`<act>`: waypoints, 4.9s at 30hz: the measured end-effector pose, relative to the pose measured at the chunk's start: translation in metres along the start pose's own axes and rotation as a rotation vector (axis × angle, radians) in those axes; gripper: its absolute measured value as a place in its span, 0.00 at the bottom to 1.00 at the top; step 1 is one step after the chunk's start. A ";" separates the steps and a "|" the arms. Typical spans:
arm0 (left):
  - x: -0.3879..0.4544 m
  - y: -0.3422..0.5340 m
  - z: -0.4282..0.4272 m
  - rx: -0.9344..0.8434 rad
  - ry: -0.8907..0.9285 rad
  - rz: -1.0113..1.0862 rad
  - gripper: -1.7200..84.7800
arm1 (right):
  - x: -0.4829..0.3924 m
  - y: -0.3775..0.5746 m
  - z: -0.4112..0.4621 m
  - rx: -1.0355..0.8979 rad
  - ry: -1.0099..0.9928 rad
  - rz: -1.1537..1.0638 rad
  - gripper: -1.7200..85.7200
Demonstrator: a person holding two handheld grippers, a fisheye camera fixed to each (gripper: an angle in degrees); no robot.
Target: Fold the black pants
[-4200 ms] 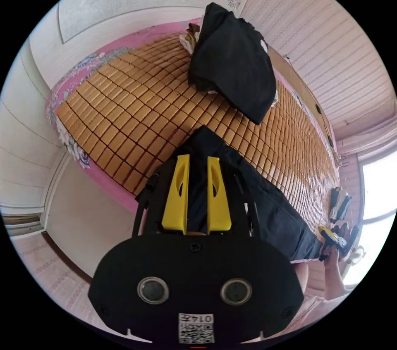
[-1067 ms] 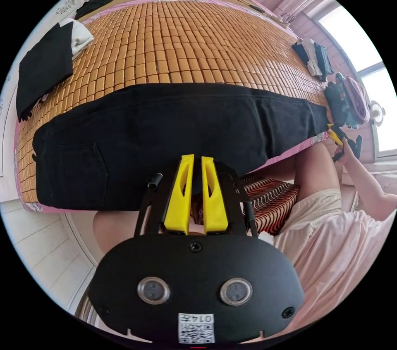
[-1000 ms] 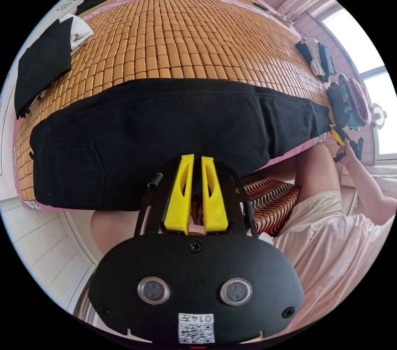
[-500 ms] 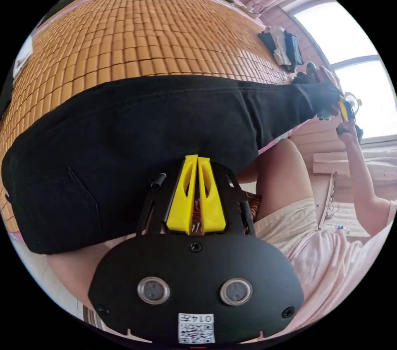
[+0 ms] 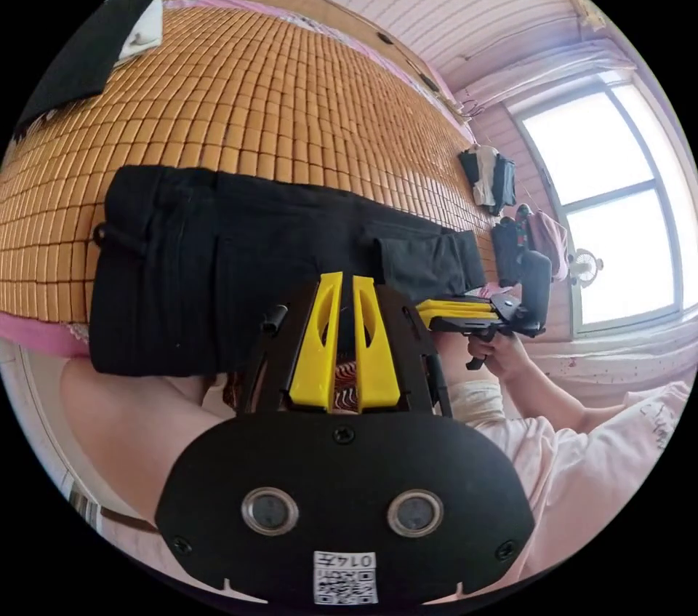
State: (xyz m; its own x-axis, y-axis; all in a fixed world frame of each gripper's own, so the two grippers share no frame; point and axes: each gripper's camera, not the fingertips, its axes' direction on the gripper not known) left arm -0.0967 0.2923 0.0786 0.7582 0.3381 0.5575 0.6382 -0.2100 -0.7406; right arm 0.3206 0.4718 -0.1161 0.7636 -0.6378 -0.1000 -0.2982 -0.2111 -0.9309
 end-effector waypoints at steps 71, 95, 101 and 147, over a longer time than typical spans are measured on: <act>-0.045 0.050 -0.130 0.104 -0.396 -0.105 0.10 | -0.085 -0.119 -0.108 0.169 0.398 0.063 0.13; 0.064 0.056 0.002 0.017 -0.370 0.091 0.01 | 0.061 -0.130 -0.186 0.061 0.261 0.590 0.04; 0.108 0.059 0.018 0.023 -0.395 0.182 0.01 | -0.021 -0.212 -0.148 -0.071 0.515 0.213 0.02; 0.337 0.204 0.131 0.073 -0.215 1.136 0.10 | 0.091 -0.095 -0.145 0.301 0.383 0.538 0.16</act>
State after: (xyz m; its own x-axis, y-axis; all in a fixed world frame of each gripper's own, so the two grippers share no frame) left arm 0.2717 0.4835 0.0659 0.8469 0.1393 -0.5132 -0.4108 -0.4415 -0.7977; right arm 0.3355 0.3270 0.0143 0.2854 -0.8222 -0.4925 -0.3634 0.3827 -0.8494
